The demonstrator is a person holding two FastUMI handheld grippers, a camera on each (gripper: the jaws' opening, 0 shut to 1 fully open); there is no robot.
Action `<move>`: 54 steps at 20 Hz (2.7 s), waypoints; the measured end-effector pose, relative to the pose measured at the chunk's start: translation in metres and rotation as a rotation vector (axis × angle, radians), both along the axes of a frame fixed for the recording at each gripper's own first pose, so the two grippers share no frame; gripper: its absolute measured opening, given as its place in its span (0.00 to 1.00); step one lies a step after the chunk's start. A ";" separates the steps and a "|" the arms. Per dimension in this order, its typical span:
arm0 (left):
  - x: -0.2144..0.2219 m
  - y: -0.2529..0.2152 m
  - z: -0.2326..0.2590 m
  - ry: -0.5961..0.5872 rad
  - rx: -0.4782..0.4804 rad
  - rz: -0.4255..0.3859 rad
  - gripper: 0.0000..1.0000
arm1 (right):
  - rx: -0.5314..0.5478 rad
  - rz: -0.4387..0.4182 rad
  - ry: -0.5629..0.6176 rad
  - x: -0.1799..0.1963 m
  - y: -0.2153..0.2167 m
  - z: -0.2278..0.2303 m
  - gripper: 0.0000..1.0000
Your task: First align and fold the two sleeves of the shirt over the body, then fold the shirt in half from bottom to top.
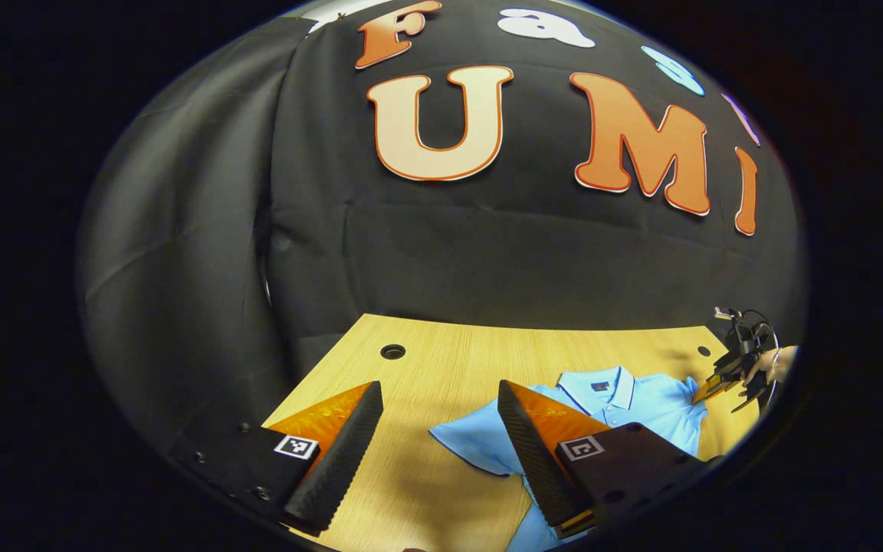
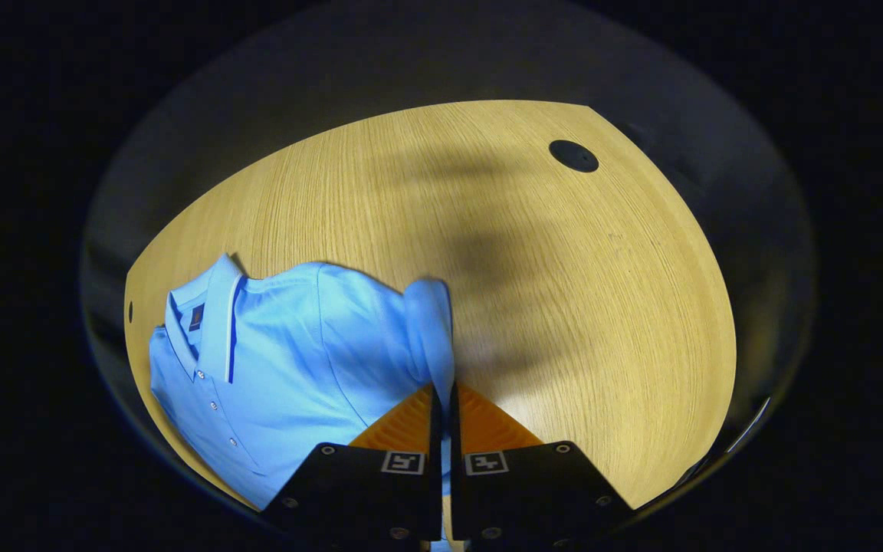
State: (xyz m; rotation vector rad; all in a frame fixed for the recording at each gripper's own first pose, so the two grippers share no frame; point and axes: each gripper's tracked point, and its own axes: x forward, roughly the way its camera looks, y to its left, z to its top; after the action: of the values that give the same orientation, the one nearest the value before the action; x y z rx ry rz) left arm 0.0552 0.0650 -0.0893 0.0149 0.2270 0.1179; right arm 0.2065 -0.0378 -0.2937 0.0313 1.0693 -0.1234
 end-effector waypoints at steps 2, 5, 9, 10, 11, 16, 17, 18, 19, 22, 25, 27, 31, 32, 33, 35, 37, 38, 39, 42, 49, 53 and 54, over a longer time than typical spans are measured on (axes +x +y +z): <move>-0.002 0.004 0.001 -0.001 0.004 0.002 0.98 | -0.006 -0.011 -0.005 -0.004 0.004 0.004 0.02; -0.007 0.012 0.002 -0.007 0.007 -0.002 1.00 | -0.008 0.002 -0.054 -0.007 0.016 0.027 0.02; -0.015 0.023 0.005 -0.015 -0.001 -0.012 1.00 | 0.006 0.014 -0.101 -0.016 0.038 0.059 0.02; -0.015 0.026 0.007 -0.020 0.002 -0.015 0.99 | 0.007 0.025 -0.112 -0.018 0.046 0.066 0.02; -0.015 0.030 0.010 -0.026 0.005 -0.016 1.00 | 0.011 0.036 -0.121 -0.021 0.056 0.073 0.02; -0.019 0.052 0.016 -0.040 0.000 -0.024 0.98 | 0.005 0.133 -0.141 -0.038 0.119 0.082 0.02; -0.019 0.056 0.017 -0.041 -0.003 -0.024 0.98 | 0.004 0.150 -0.143 -0.042 0.131 0.081 0.00; -0.020 0.059 0.015 -0.040 -0.004 -0.024 0.98 | 0.010 0.167 -0.143 -0.045 0.145 0.080 0.02; -0.020 0.064 0.016 -0.039 -0.002 -0.022 0.98 | 0.017 0.183 -0.139 -0.049 0.158 0.076 0.02; -0.023 0.074 0.011 -0.033 -0.002 -0.019 0.95 | 0.018 0.218 -0.120 -0.057 0.189 0.063 0.02; -0.024 0.083 0.008 -0.026 -0.014 -0.017 0.98 | 0.001 0.256 -0.092 -0.063 0.210 0.048 0.02; -0.024 0.086 0.003 -0.019 -0.023 -0.014 0.98 | 0.009 0.286 -0.082 -0.067 0.226 0.039 0.02; -0.022 0.082 -0.003 -0.001 -0.040 -0.023 0.98 | 0.045 0.343 -0.049 -0.081 0.252 0.029 0.13; -0.022 0.080 -0.004 -0.001 -0.041 -0.024 0.98 | 0.057 0.357 -0.045 -0.084 0.257 0.028 0.18; -0.021 0.079 -0.004 0.001 -0.042 -0.027 0.98 | 0.073 0.371 -0.046 -0.087 0.263 0.028 0.22; -0.019 0.072 -0.005 0.008 -0.048 -0.032 0.98 | 0.107 0.396 -0.070 -0.091 0.271 0.036 0.36; -0.018 0.065 -0.008 0.027 -0.056 -0.030 0.99 | 0.132 0.398 -0.090 -0.095 0.272 0.045 0.57; -0.016 0.061 -0.012 0.041 -0.064 -0.029 0.99 | 0.138 0.400 -0.106 -0.094 0.270 0.051 0.67; -0.015 0.056 -0.016 0.058 -0.075 -0.030 1.00 | 0.132 0.399 -0.125 -0.095 0.266 0.058 0.88; -0.007 0.037 -0.036 0.131 -0.121 -0.037 0.99 | 0.113 0.390 -0.177 -0.096 0.250 0.075 0.98; 0.024 -0.001 -0.080 0.307 -0.200 -0.053 0.99 | 0.141 0.362 -0.311 -0.103 0.214 0.125 0.98; 0.047 -0.013 -0.112 0.411 -0.211 -0.048 0.99 | 0.143 0.350 -0.353 -0.104 0.192 0.141 0.98; 0.054 -0.014 -0.119 0.432 -0.211 -0.044 0.99 | 0.149 0.344 -0.353 -0.105 0.187 0.142 0.98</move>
State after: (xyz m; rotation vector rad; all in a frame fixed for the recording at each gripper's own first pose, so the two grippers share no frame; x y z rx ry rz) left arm 0.1089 0.0510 -0.2081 -0.1660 0.6690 0.0452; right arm 0.1020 0.1491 -0.1519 0.0022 0.7159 0.2653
